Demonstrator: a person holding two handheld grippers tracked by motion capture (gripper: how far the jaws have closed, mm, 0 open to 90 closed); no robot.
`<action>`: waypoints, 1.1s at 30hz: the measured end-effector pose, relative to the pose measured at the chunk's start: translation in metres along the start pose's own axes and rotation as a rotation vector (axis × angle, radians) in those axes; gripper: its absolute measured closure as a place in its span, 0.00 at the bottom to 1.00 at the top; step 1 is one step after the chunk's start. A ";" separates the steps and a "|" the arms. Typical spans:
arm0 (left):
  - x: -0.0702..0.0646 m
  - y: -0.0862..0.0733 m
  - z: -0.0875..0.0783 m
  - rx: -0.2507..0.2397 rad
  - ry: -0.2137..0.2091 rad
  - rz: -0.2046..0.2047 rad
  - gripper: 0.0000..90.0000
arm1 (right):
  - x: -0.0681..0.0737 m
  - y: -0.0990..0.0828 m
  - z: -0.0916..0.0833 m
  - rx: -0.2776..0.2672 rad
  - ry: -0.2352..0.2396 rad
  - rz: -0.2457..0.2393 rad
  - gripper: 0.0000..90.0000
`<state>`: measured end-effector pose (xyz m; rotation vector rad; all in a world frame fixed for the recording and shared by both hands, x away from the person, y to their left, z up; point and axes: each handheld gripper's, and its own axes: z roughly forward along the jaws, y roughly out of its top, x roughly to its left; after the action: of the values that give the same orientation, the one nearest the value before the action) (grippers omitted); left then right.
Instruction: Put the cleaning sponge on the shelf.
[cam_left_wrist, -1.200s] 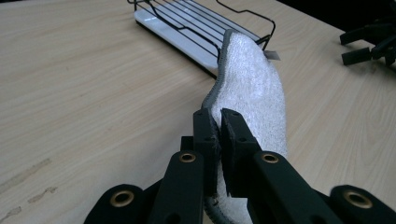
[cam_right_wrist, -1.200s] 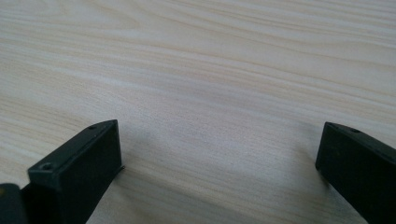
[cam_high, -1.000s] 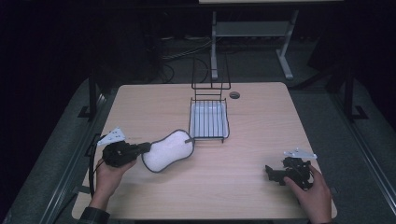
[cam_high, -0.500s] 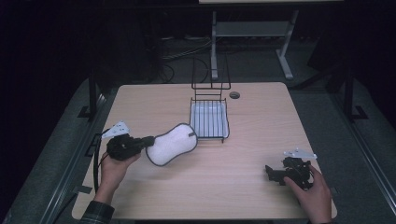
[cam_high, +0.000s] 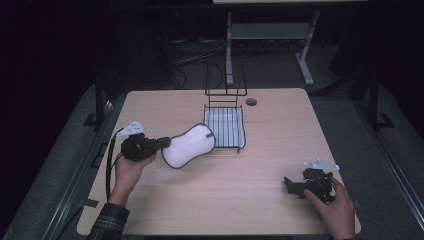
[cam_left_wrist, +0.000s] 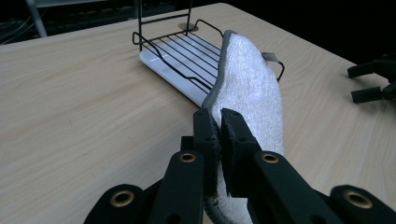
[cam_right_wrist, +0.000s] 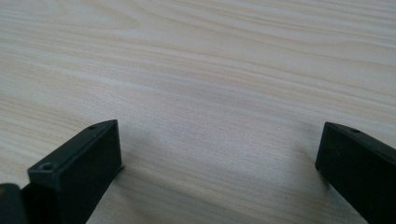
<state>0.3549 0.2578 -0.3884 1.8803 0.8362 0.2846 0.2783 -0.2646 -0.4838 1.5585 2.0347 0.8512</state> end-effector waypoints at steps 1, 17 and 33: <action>0.001 0.001 0.001 0.001 0.000 -0.002 0.95 | 0.000 0.000 0.000 0.000 0.000 0.000 0.00; 0.013 0.023 0.025 0.008 0.008 0.005 0.95 | 0.000 0.000 0.000 0.000 0.000 0.000 0.00; 0.019 0.056 0.055 -0.007 0.011 0.016 0.95 | 0.000 0.000 0.000 0.000 0.000 -0.002 0.00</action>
<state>0.4223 0.2175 -0.3680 1.8814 0.8266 0.3071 0.2783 -0.2647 -0.4838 1.5563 2.0361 0.8501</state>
